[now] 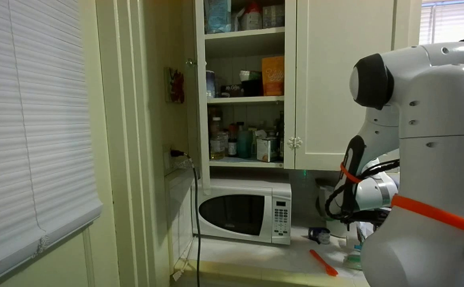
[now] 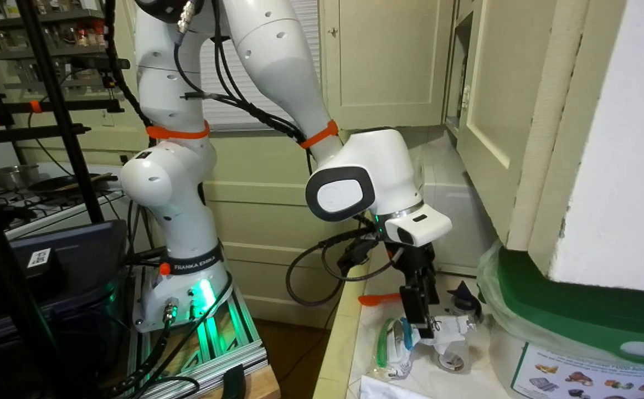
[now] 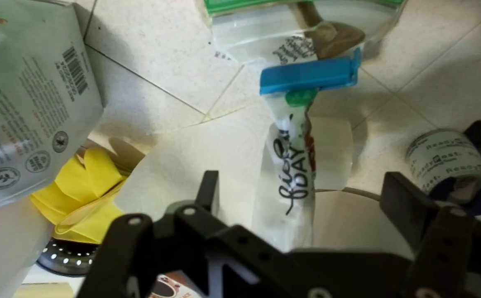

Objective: Put the plastic bag on the microwave

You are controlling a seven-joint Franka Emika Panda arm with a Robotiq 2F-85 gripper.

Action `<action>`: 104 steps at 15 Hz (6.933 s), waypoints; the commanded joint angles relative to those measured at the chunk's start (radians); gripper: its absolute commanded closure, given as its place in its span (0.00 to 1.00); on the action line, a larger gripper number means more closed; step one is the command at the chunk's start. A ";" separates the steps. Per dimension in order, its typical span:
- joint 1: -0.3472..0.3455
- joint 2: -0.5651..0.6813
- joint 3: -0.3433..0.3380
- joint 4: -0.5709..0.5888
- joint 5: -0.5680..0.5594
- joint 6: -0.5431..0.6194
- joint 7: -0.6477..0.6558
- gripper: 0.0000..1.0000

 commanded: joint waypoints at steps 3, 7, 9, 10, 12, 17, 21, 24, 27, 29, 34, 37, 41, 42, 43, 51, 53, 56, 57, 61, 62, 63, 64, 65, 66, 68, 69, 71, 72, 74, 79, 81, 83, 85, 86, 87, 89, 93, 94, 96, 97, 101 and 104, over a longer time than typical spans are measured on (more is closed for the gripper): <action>0.053 0.095 -0.046 0.038 -0.047 0.027 0.044 0.42; 0.079 0.094 -0.054 0.031 -0.049 -0.007 0.018 0.74; 0.076 0.079 -0.037 0.020 -0.039 -0.028 -0.007 0.88; 0.079 0.072 -0.036 0.017 -0.039 -0.037 -0.014 0.96; 0.082 0.046 -0.035 0.002 -0.039 -0.049 -0.030 1.00; 0.103 -0.069 -0.055 -0.058 -0.083 -0.092 -0.050 0.99; 0.112 -0.212 -0.057 -0.112 -0.171 -0.156 -0.040 0.99; 0.118 -0.334 -0.023 -0.159 -0.147 -0.194 -0.060 0.99; 0.088 -0.456 0.051 -0.203 -0.135 -0.231 -0.081 0.99; 0.075 -0.540 0.102 -0.232 -0.129 -0.270 -0.089 0.99; 0.162 -0.673 0.128 -0.191 -0.111 -0.385 -0.080 0.99; 0.138 -0.750 0.208 -0.199 -0.042 -0.406 -0.110 0.99; 0.172 -0.833 0.243 -0.199 0.029 -0.421 -0.133 0.99; 0.181 -0.840 0.250 -0.194 0.043 -0.403 -0.137 0.99; 0.187 -0.855 0.258 -0.198 0.053 -0.390 -0.140 0.99; 0.136 -0.818 0.298 -0.215 0.043 -0.272 -0.081 0.99; 0.136 -0.784 0.305 -0.195 0.060 -0.170 -0.075 0.99; 0.138 -0.744 0.319 -0.196 0.107 0.014 -0.073 0.99; 0.146 -0.727 0.320 -0.197 0.130 0.070 -0.079 0.99; 0.176 -0.654 0.328 -0.198 0.220 0.254 -0.103 0.99; 0.187 -0.633 0.329 -0.198 0.242 0.305 -0.105 0.99; 0.187 -0.607 0.324 -0.198 0.199 0.374 -0.047 0.99; 0.186 -0.582 0.330 -0.198 0.207 0.435 -0.041 0.99; 0.184 -0.558 0.336 -0.199 0.208 0.488 -0.032 0.99; 0.183 -0.535 0.340 -0.199 0.210 0.527 -0.023 0.99; 0.186 -0.492 0.344 -0.199 0.211 0.596 -0.004 0.99; 0.263 -0.470 0.296 -0.199 0.291 0.629 -0.074 0.99; 0.302 -0.428 0.273 -0.199 0.318 0.705 -0.061 0.99; 0.325 -0.407 0.262 -0.200 0.332 0.751 -0.048 0.99; 0.364 -0.368 0.239 -0.200 0.332 0.829 -0.023 0.99; 0.398 -0.260 0.222 -0.200 0.331 1.035 0.044 0.99; 0.399 -0.219 0.222 -0.201 0.347 1.124 0.064 0.99; 0.397 -0.177 0.226 -0.190 0.376 1.186 0.088 0.99; 0.396 -0.137 0.232 -0.180 0.414 1.221 0.113 0.99; 0.395 -0.146 0.234 -0.167 0.433 1.196 0.120 0.99; 0.395 -0.146 0.237 -0.153 0.454 1.172 0.124 0.99; 0.395 -0.115 0.241 -0.134 0.484 1.193 0.142 0.99; 0.397 -0.077 0.251 -0.092 0.510 1.193 0.170 0.99; 0.399 -0.063 0.254 -0.080 0.518 1.193 0.172 0.99; 0.399 -0.036 0.261 -0.060 0.528 1.193 0.170 0.99; 0.399 -0.023 0.263 -0.052 0.534 1.193 0.169 0.99; 0.393 -0.040 0.274 -0.072 0.522 1.193 0.188 0.57; 0.390 -0.089 0.276 -0.113 0.492 1.188 0.211 0.35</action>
